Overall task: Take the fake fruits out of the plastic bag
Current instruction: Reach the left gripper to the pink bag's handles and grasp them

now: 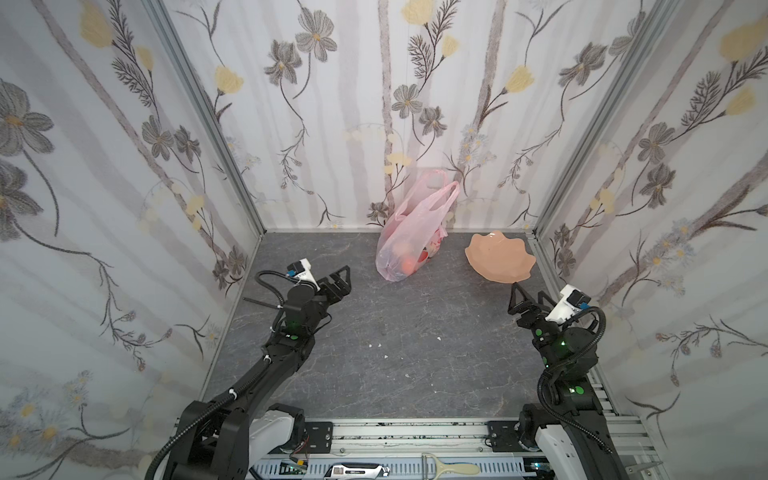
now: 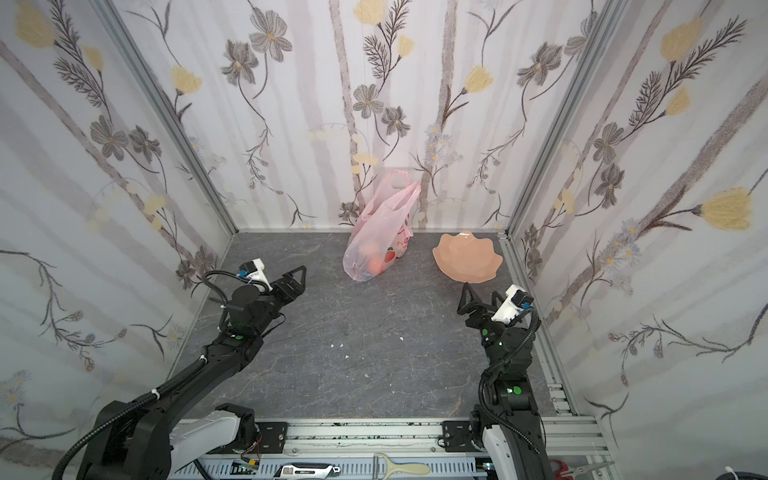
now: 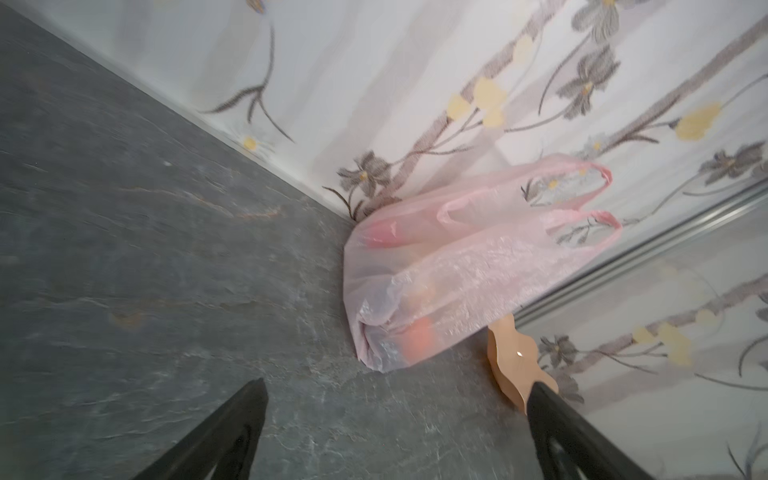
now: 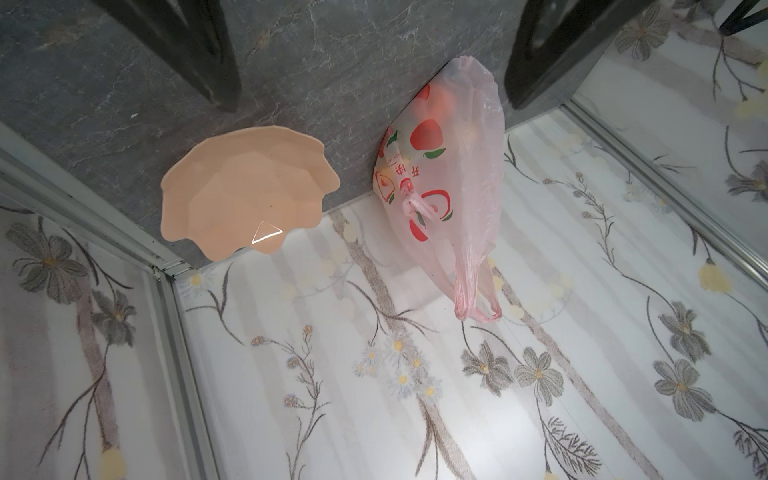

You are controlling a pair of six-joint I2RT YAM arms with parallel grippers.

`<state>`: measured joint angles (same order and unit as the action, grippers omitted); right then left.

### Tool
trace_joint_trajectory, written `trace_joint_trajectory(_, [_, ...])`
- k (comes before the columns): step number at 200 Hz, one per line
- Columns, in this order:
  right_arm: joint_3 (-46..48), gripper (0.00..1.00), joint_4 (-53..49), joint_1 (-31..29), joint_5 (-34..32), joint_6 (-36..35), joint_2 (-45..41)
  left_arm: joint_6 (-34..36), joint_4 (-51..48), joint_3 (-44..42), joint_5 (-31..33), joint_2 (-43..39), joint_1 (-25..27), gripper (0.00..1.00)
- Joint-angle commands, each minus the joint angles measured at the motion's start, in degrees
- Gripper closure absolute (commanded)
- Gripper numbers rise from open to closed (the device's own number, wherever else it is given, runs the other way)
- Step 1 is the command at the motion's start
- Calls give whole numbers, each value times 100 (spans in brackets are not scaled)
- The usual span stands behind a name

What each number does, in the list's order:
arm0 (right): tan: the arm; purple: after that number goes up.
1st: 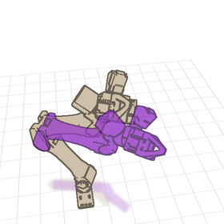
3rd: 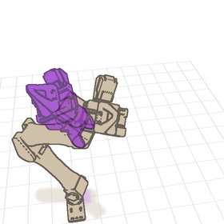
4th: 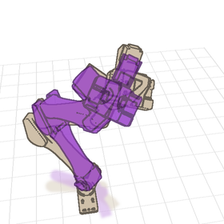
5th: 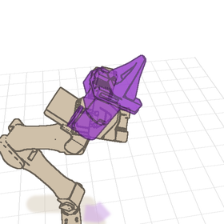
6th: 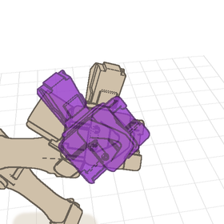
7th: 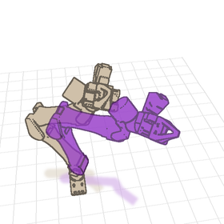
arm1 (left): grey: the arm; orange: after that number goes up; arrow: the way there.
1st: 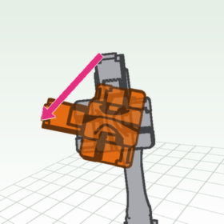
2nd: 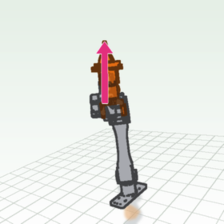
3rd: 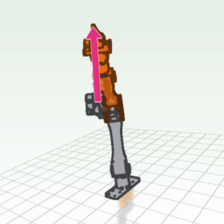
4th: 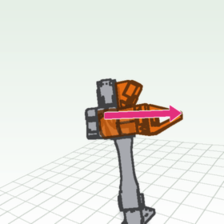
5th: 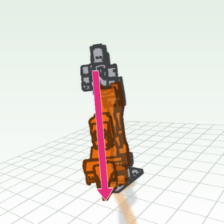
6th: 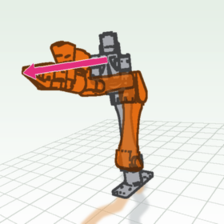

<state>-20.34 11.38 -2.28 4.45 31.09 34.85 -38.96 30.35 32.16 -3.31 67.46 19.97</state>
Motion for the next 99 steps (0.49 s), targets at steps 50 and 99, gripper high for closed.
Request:
trace_joint_trajectory(50, [-31,0,-840,-305,440,140,-392,1000,-2132,3890,1863,3102,2143,0])
trace_joint_trajectory(99, [406,0,-677,-377,591,318,-658,1497,-3431,6918,3282,5142,2723,0])
